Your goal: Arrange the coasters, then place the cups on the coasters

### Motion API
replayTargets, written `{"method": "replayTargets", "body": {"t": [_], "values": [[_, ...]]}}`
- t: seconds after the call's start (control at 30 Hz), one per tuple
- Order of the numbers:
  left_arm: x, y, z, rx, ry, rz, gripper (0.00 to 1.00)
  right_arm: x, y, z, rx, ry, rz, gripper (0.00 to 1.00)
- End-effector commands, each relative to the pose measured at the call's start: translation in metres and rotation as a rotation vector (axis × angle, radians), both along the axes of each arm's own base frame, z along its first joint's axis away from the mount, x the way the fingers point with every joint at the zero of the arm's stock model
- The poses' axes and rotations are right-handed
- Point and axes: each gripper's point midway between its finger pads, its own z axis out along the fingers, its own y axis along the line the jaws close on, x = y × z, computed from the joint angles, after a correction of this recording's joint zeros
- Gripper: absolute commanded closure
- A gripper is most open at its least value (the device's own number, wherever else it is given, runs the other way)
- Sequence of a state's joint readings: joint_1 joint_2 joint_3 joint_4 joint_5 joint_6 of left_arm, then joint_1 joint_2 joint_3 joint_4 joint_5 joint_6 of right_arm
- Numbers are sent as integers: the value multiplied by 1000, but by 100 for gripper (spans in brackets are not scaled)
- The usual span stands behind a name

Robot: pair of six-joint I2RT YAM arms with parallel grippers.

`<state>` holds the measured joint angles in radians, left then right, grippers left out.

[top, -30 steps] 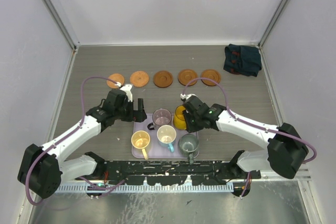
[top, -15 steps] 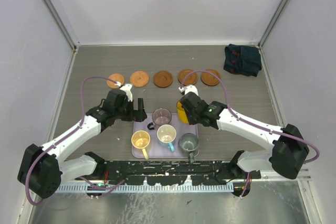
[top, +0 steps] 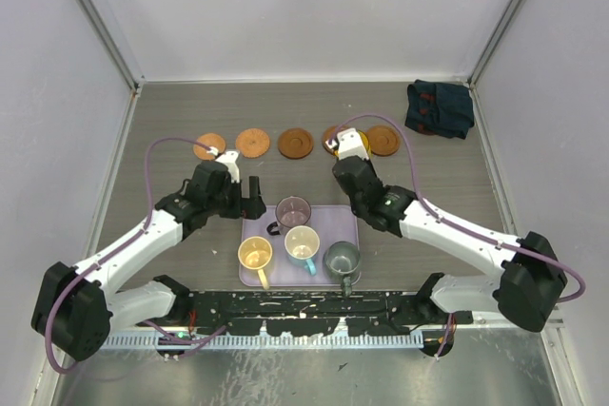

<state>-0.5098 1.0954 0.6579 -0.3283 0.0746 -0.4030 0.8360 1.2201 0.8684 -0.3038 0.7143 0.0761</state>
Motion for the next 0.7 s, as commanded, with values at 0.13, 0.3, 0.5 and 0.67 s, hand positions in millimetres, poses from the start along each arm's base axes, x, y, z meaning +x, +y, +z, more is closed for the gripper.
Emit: {"method": "replayTargets", "body": {"t": [0.13, 0.3, 0.5, 0.67], "values": [[25, -9, 23, -16, -106, -4, 2, 87, -34, 44, 146, -265, -98, 99], [30, -6, 22, 6, -119, 9, 2, 126, -79, 42, 205, -303, -121, 99], [39, -8, 19, 10, -124, 26, 2, 164, -111, 37, 300, -298, -103, 99], [48, -9, 21, 3, -144, 57, 2, 176, -115, 26, 300, -289, -92, 99]]}}
